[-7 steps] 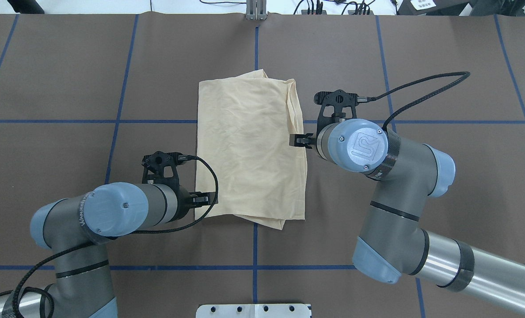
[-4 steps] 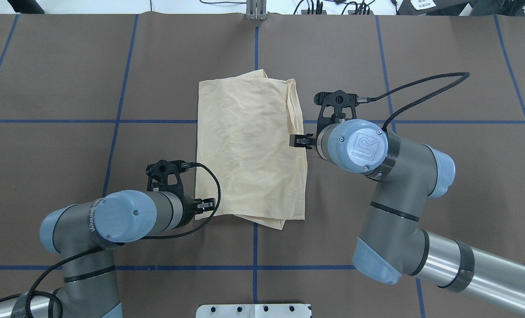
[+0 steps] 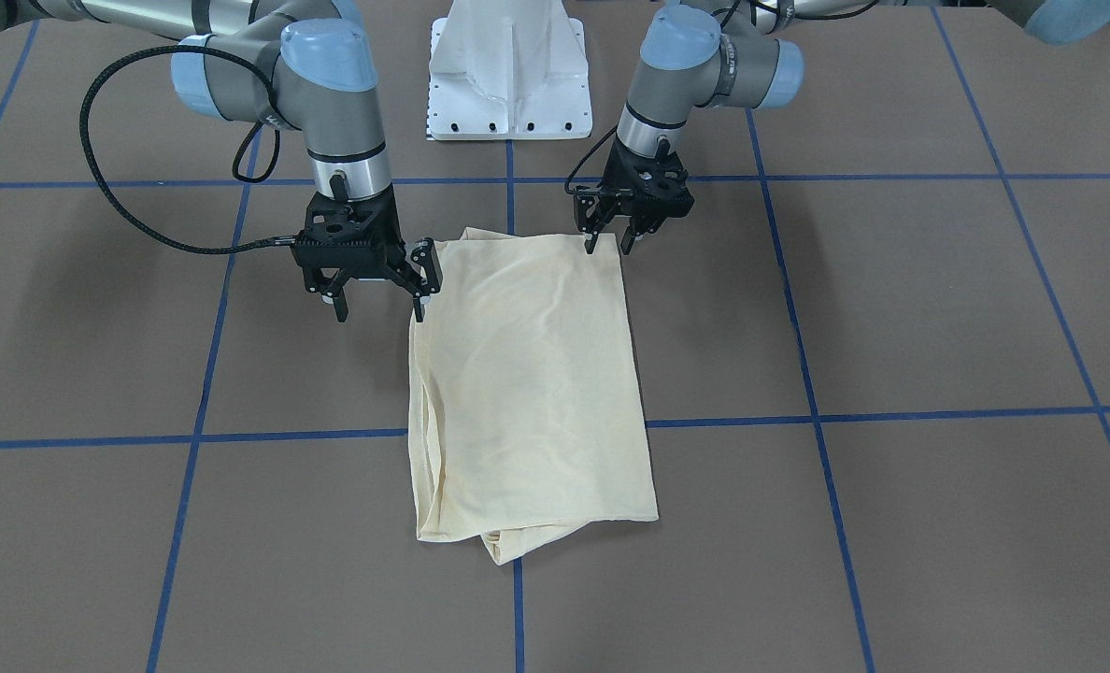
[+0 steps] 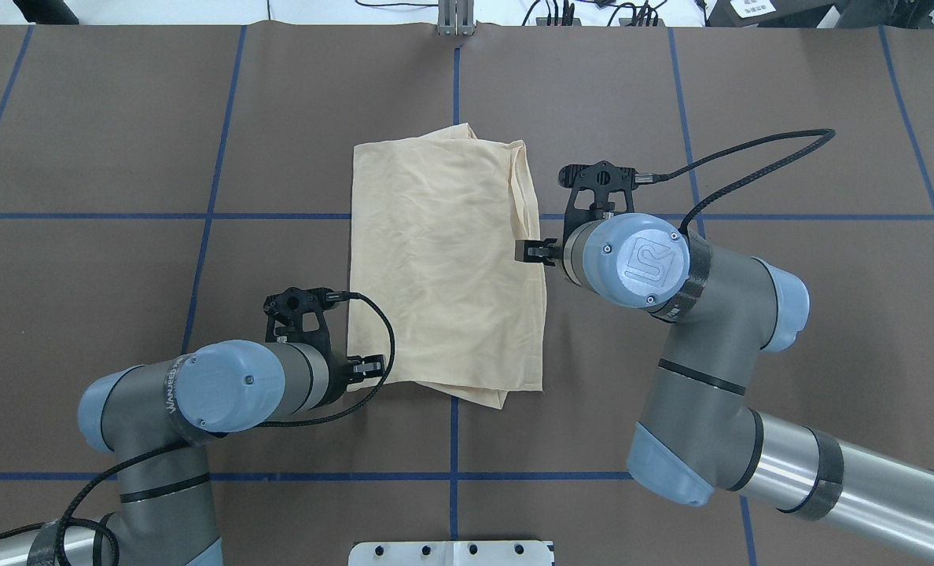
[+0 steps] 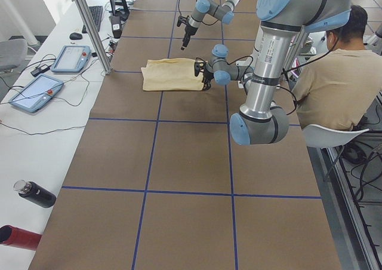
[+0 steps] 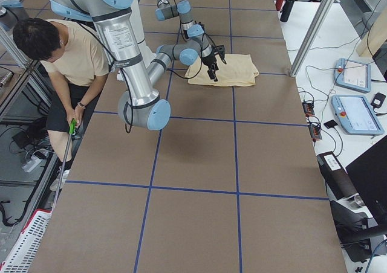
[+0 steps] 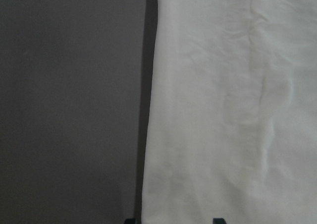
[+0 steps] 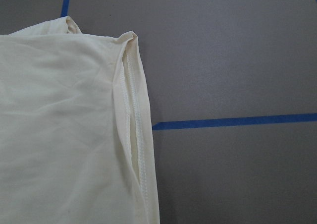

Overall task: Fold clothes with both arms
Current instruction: 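Move both grippers to the shirt's edge nearest the robot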

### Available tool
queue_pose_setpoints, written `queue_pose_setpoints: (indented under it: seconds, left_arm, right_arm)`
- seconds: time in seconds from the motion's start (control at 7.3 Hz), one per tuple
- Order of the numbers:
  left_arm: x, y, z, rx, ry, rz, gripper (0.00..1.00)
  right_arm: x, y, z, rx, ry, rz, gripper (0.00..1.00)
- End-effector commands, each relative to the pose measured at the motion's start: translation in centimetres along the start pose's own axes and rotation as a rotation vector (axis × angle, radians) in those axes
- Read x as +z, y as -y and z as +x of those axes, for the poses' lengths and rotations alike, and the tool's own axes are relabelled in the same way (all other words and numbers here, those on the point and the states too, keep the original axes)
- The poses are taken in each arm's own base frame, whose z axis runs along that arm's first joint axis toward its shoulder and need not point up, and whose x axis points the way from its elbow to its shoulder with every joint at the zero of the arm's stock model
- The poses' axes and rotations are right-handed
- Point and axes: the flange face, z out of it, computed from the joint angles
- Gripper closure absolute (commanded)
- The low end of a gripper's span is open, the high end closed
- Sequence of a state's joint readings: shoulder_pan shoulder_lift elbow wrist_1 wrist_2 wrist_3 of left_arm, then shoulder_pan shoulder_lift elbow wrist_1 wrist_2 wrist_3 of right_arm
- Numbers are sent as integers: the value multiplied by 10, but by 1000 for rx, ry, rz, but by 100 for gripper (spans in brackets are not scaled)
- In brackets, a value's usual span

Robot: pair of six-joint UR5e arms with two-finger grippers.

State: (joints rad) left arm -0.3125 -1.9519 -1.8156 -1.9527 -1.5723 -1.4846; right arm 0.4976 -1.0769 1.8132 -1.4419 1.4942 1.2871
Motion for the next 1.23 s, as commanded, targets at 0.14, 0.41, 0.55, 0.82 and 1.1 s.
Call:
queue_pose_setpoints:
  seconds: [0.14,0.41,0.55,0.82,1.1]
  left_arm:
    - [5,-8,0,2,4,-12,40]
    - [4,-13,3,2,-7,-16,48]
    - [4,-16,5,-24,-24,-20,71]
    - [5,-21,4,-23,-22,-27,100]
    - [-4,-20,8,-15,-37,-24,100]
  right_arm:
    - [0,0,0,0,0,0,0]
    - [0,0,0,0,0,0,0]
    - [1,0,0,-1,-1,-1,0]
    - [1,0,0,-1,-1,-1,0]
    - [1,-9,-4,29,5,-9,0]
